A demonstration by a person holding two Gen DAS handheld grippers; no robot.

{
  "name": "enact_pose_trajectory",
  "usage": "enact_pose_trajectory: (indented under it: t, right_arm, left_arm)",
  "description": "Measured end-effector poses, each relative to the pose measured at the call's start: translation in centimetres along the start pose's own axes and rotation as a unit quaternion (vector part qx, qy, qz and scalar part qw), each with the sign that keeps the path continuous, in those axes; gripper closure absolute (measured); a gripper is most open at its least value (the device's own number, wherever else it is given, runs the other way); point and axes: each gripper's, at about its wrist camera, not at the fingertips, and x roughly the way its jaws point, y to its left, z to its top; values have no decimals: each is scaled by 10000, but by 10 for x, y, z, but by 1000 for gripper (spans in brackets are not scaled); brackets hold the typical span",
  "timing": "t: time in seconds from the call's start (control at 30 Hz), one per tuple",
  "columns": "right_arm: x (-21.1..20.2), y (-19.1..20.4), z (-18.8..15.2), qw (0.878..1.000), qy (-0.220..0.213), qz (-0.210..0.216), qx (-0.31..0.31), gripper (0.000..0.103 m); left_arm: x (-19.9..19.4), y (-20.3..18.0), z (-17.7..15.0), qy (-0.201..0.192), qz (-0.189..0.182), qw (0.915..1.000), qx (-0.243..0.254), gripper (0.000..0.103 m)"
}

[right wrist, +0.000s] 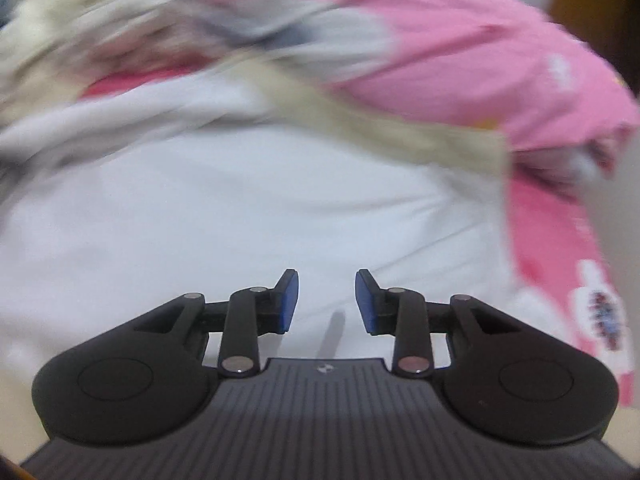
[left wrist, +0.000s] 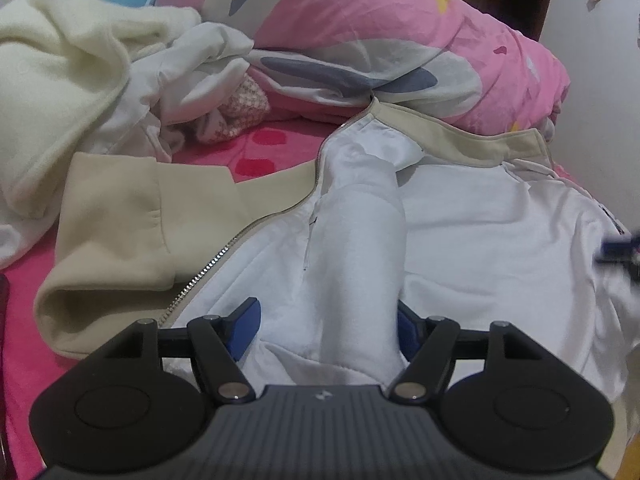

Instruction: Fold clothes

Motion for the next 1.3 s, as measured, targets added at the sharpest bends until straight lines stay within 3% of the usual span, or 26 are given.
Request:
enact_pose_trajectory:
  t: [0.1,0.43,0.47,0.53,0.57,0.7,0.73,0.8,0.9,0.97,1.07,1.17,1.23,1.3]
  right_arm:
    - [11,23,-35,9964,714,-214,-402,67]
    - [-49,-14,-54,9859,1369,-903,318,66]
    - [-55,-11,-48,9883,1234,-794,419,66]
    - [-64,9,-28,9958,707,-97,576,65]
    - [-61,22,-26,9962,697,170,502,63]
    - [-40,73,-42,9900,1183,771,-25,61]
    - [-46,72,-53,9898,1158,830,38,61]
    - [-58,56,-62,9817,1539,1068,336,60]
    - [-66,51,-75,9681,2271,1056,85,59]
    - [-71,54,-72,9632,2520,939,-63,58]
    - [-85,58,-40,9800,1815,813,28,54]
    - [-87,71,-10,9882,901,1151,452,51]
    - [-74,90,-14,9864,815,1346,478,50]
    - [-57,103,-39,9796,1259,1535,320,49]
  left_arm:
    - [-1,-6,-1,11,176,9997,187,33]
    - [3,-9,-7,207,333,9988,295,33]
    - [3,-10,-7,218,361,9986,321,33]
    - [3,-12,-8,240,423,9981,370,33]
    - [3,-13,-8,249,453,9979,386,33]
    - [0,-13,-8,281,468,9978,363,33]
    - [0,-13,-9,291,447,9979,366,32]
    - [0,-12,-9,309,417,9979,395,31]
    - [0,-12,-9,317,396,9977,444,30]
    - [1,-12,-9,325,385,9978,425,30]
    - [0,-12,-10,338,386,9979,395,30]
    - [0,-13,-11,352,393,9979,373,30]
    - [-1,-14,-12,350,388,9980,364,30]
    - [0,-14,-13,339,349,9981,383,28]
